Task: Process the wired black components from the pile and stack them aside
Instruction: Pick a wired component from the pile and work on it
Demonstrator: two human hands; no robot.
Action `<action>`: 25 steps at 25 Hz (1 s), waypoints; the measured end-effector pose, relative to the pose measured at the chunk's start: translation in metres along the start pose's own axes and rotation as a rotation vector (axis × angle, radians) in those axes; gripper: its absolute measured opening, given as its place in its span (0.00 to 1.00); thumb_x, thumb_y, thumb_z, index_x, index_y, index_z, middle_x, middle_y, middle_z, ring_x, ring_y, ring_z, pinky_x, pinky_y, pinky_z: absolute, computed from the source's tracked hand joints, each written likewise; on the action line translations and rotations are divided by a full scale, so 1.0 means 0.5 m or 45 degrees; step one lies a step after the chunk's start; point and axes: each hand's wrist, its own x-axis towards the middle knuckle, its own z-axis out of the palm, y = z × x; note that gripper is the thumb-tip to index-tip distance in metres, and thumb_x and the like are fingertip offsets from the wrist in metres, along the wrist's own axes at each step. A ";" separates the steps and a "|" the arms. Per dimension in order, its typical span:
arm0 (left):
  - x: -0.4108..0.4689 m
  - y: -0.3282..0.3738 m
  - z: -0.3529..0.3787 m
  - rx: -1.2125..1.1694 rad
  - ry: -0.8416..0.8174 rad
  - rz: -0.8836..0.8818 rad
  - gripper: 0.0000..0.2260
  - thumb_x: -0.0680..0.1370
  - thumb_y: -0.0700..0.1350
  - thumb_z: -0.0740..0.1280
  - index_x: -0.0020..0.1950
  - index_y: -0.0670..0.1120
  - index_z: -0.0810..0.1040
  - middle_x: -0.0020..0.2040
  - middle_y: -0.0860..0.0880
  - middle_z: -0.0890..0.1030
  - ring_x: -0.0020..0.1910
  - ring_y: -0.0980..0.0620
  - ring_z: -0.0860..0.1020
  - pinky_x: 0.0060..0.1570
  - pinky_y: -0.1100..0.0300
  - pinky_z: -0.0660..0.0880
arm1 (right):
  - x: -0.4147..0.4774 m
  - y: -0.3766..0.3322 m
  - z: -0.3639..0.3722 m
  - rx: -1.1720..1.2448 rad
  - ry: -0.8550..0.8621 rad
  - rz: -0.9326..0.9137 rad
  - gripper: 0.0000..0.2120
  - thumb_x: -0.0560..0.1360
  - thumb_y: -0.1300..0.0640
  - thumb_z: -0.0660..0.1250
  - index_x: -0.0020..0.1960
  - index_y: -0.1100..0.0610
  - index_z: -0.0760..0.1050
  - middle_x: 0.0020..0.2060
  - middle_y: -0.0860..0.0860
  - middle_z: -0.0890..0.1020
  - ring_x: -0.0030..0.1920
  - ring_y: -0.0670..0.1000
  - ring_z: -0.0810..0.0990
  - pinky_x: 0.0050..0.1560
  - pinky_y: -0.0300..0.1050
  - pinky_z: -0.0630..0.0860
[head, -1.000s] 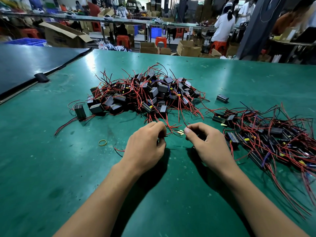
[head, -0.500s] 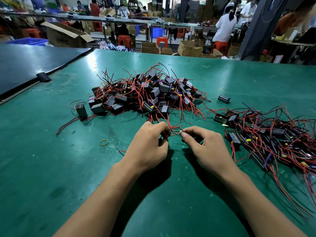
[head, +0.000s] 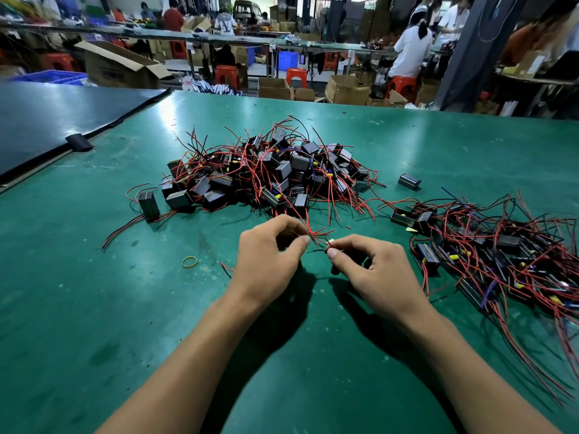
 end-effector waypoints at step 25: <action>-0.010 0.015 0.018 -0.132 -0.107 -0.175 0.05 0.74 0.43 0.74 0.49 0.48 0.87 0.38 0.56 0.82 0.33 0.63 0.76 0.39 0.67 0.73 | -0.003 -0.004 0.011 -0.005 -0.030 0.022 0.05 0.77 0.55 0.70 0.44 0.50 0.84 0.29 0.44 0.83 0.27 0.39 0.76 0.32 0.31 0.68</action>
